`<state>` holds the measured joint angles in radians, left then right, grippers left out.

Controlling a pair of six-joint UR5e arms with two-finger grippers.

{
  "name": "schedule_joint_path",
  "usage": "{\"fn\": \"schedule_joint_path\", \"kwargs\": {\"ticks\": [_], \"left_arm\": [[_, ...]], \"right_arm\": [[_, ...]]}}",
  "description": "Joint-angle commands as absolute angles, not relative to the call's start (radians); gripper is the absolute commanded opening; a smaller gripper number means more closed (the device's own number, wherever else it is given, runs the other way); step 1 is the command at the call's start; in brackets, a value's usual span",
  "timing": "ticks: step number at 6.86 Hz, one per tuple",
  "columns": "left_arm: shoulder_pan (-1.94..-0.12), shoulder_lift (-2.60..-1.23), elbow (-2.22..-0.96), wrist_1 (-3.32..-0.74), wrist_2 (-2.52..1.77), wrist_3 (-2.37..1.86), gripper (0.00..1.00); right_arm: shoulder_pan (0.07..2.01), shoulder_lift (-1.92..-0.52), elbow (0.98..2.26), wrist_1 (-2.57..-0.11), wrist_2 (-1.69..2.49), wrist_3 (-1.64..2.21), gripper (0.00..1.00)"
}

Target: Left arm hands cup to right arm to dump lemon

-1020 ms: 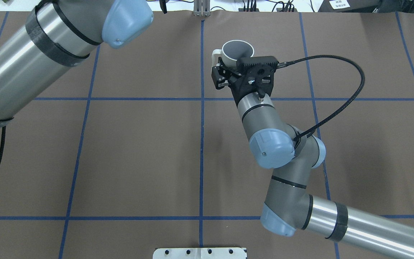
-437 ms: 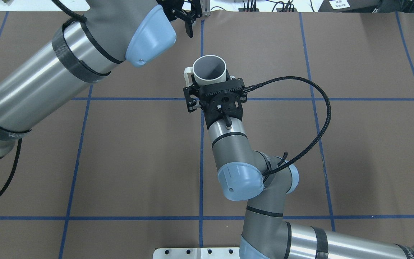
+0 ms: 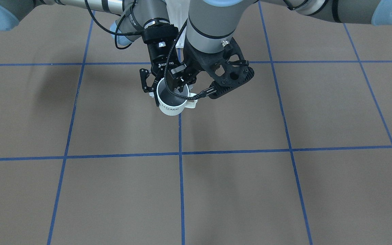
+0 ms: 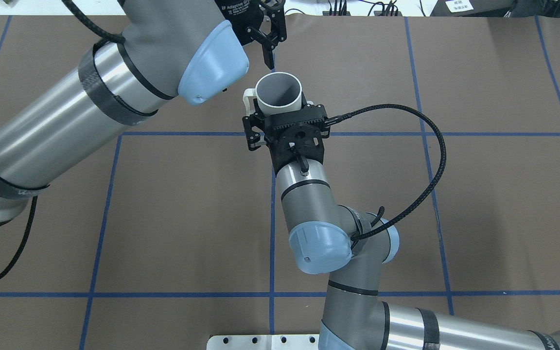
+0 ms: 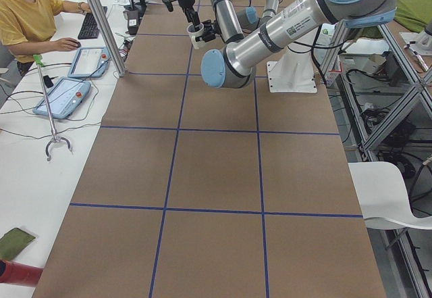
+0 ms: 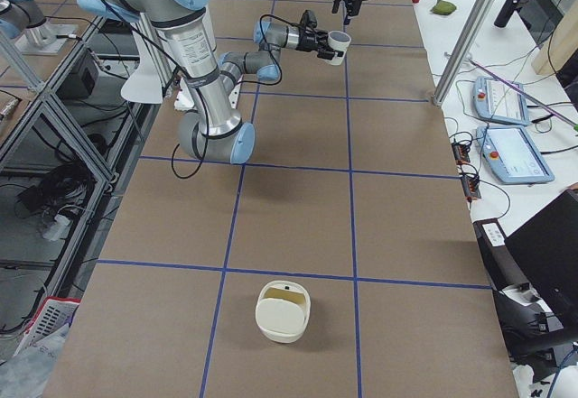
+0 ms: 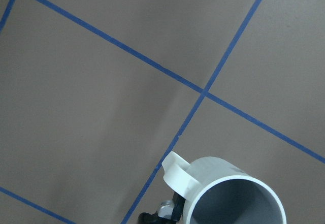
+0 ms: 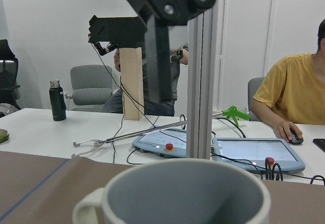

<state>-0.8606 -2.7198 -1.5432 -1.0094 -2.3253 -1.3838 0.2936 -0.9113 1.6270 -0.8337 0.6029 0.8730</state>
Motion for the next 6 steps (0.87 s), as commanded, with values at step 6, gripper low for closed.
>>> {"fn": "schedule_joint_path", "kwargs": {"ticks": [6], "left_arm": [[-0.827,-2.727,-1.557,-1.012,-2.322,-1.408,0.60]], "right_arm": [[0.287,-0.891,1.629,-0.831,0.549,0.874,0.53]]}}
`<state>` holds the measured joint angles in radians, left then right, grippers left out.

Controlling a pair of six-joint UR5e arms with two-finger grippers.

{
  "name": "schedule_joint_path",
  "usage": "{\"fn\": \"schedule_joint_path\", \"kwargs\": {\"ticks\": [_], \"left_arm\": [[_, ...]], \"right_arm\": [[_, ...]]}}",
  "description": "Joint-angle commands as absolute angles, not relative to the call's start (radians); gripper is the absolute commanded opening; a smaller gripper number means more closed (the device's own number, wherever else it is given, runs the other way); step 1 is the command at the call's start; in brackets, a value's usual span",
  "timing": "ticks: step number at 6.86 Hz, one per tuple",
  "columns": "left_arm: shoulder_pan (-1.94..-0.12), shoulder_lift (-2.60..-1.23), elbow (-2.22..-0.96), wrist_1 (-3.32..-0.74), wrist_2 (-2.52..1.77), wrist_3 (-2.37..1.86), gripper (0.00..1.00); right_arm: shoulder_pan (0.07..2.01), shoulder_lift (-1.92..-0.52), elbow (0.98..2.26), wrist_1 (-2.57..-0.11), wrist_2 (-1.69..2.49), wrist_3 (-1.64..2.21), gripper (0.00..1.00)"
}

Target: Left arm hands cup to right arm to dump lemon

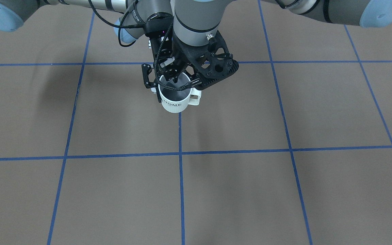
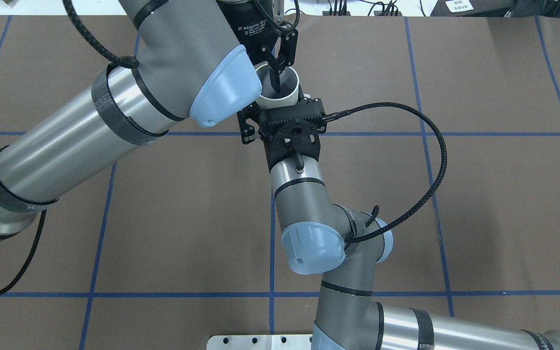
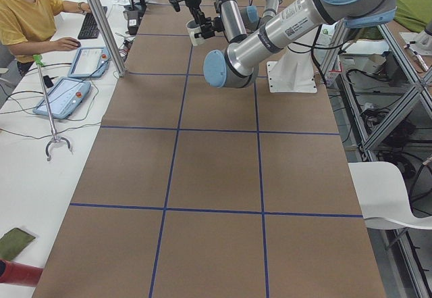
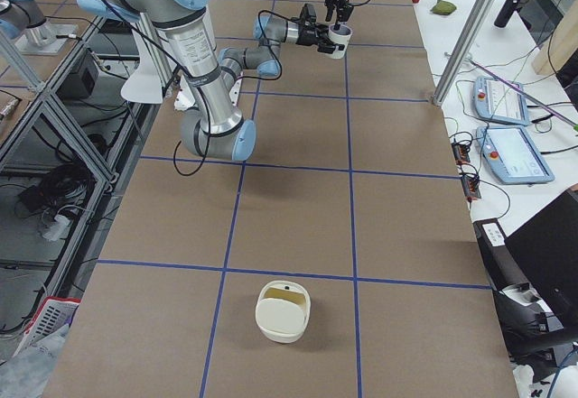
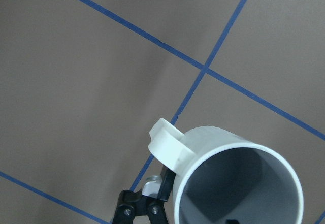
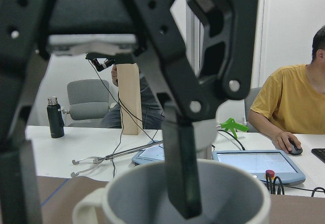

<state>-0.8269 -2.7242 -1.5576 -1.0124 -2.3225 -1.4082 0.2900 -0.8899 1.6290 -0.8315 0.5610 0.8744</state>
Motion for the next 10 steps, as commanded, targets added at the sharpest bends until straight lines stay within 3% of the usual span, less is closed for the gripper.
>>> {"fn": "schedule_joint_path", "kwargs": {"ticks": [1,3,6,8,9,10], "left_arm": [[-0.827,-2.727,-1.557,-1.012,-2.322,-1.408,0.59],[-0.827,-2.727,-1.557,-1.011,-2.322,-1.408,0.49],[-0.828,-2.729,-1.557,-1.006,-2.322,-1.410,0.44],[-0.830,-2.729,-1.557,-1.005,-2.322,-1.410,0.09],[-0.830,-2.729,-1.557,-1.005,-2.322,-1.413,0.00],[-0.831,-2.729,-1.557,-1.003,-2.322,-1.420,0.00]], "right_arm": [[0.287,-0.888,1.631,-0.831,0.548,0.873,0.54],[0.285,-0.890,1.641,-0.831,0.537,0.870,0.54],[0.284,-0.891,1.644,-0.830,0.537,0.870,0.54],[0.282,-0.893,1.644,-0.830,0.537,0.870,0.55],[0.282,-0.893,1.644,-0.830,0.537,0.870,0.55],[0.282,-0.893,1.644,-0.830,0.537,0.870,0.56]]}}
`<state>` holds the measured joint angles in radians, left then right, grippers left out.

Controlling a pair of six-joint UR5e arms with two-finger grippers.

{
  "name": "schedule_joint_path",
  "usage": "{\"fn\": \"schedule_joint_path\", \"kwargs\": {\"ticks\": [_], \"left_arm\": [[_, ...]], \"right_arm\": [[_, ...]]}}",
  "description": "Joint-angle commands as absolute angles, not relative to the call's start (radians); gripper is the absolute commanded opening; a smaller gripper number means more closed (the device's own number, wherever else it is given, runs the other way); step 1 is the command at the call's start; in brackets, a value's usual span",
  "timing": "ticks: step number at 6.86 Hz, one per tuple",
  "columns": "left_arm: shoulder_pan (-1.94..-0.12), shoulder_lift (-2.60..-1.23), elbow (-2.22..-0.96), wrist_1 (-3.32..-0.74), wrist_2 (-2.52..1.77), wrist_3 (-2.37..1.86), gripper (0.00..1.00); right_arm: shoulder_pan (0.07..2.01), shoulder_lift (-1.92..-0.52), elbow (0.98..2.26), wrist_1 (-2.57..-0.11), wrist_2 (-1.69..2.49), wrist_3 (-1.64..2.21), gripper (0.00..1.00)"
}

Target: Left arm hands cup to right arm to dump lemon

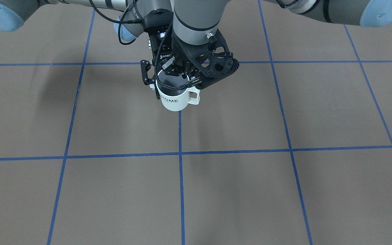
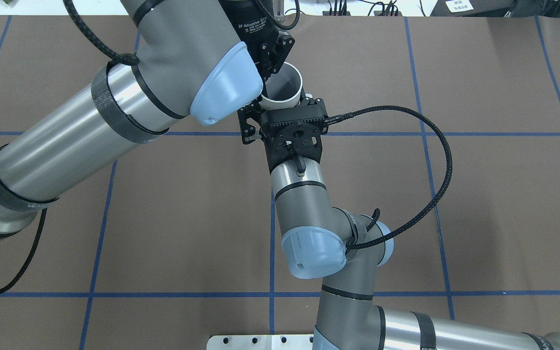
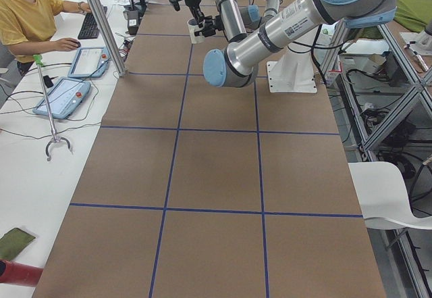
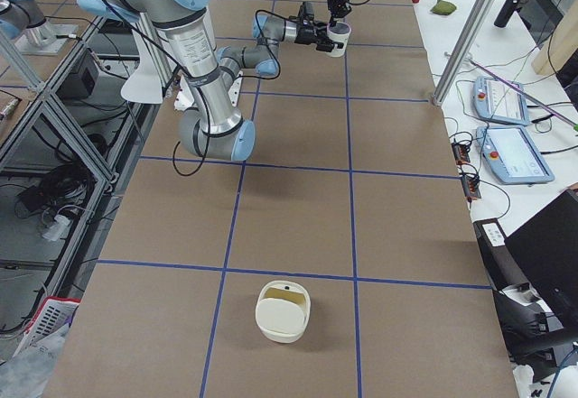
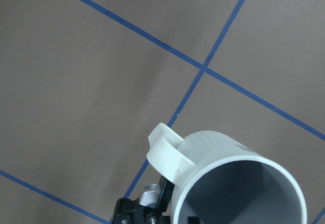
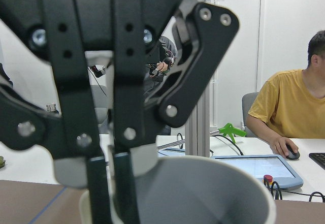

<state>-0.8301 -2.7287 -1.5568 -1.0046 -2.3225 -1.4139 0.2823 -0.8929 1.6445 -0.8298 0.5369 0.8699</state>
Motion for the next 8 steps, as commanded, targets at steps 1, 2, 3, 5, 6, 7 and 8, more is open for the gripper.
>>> {"fn": "schedule_joint_path", "kwargs": {"ticks": [1,2,3,5,6,7,8], "left_arm": [[-0.831,-2.729,-1.555,-1.003,-2.322,-1.425,0.00],[-0.831,-2.729,-1.557,-0.996,-2.324,-1.425,0.00],[-0.831,-2.735,-1.557,-0.989,-2.324,-1.425,0.00],[-0.833,-2.737,-1.557,-0.988,-2.324,-1.425,0.00],[-0.833,-2.740,-1.557,-0.988,-2.324,-1.425,0.00],[-0.833,-2.744,-1.557,-0.977,-2.324,-1.425,0.00],[-0.834,-2.747,-1.557,-0.977,-2.324,-1.425,0.00]], "right_arm": [[0.282,-0.894,1.644,-0.830,0.537,0.870,0.62],[0.282,-0.900,1.644,-0.828,0.535,0.874,0.81],[0.282,-0.905,1.660,-0.822,0.538,0.870,1.00],[0.279,-0.904,1.664,-0.822,0.538,0.865,1.00],[0.278,-0.902,1.667,-0.822,0.538,0.864,1.00],[0.275,-0.908,1.677,-0.822,0.537,0.864,1.00],[0.256,-0.914,1.696,-0.822,0.534,0.859,1.00]]}}
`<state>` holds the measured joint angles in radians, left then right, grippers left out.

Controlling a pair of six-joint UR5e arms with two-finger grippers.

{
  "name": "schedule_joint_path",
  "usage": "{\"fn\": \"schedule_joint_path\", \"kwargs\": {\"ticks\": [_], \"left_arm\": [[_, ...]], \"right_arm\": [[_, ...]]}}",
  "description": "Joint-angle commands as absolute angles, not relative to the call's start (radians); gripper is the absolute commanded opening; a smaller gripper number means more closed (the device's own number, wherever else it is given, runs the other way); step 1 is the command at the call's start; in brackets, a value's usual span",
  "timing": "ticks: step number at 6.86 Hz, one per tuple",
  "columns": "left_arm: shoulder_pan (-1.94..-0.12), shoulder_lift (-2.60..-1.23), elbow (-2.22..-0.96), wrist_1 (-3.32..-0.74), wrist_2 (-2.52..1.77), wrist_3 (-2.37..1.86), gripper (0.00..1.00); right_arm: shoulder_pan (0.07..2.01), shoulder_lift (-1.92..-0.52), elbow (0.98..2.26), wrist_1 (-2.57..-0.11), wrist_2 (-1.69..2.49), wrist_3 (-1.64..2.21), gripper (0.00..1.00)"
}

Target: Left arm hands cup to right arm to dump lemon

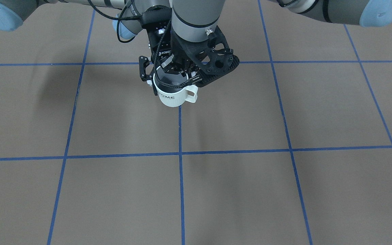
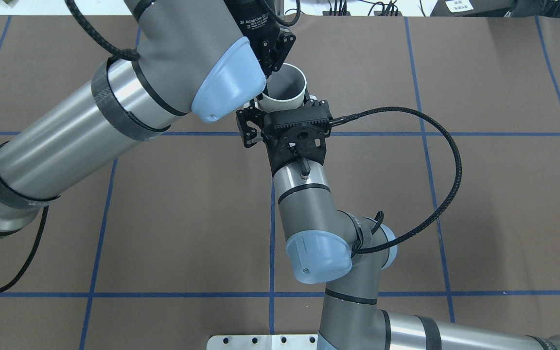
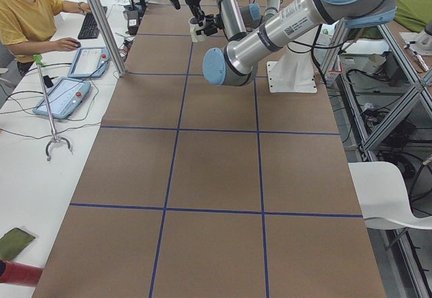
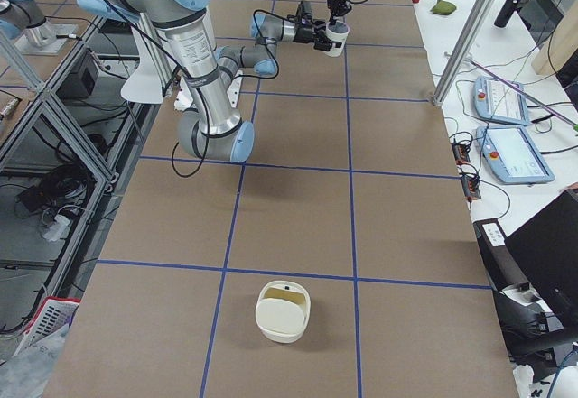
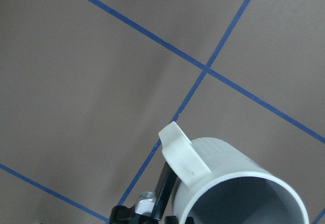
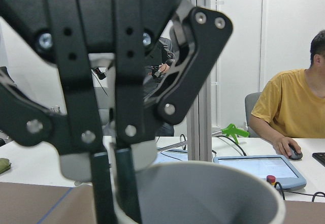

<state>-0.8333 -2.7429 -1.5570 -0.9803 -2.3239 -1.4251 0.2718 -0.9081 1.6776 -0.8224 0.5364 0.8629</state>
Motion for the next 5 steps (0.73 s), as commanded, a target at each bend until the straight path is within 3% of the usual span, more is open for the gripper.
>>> {"fn": "schedule_joint_path", "kwargs": {"ticks": [1,5], "left_arm": [[-0.838,-2.747,-1.557,-0.976,-2.324,-1.425,0.00],[-0.860,-2.746,-1.549,-0.979,-2.321,-1.424,0.00]], "right_arm": [[0.239,-0.936,1.719,-0.821,0.519,0.856,1.00],[0.195,-1.008,1.804,-0.818,0.496,0.856,1.00]]}}
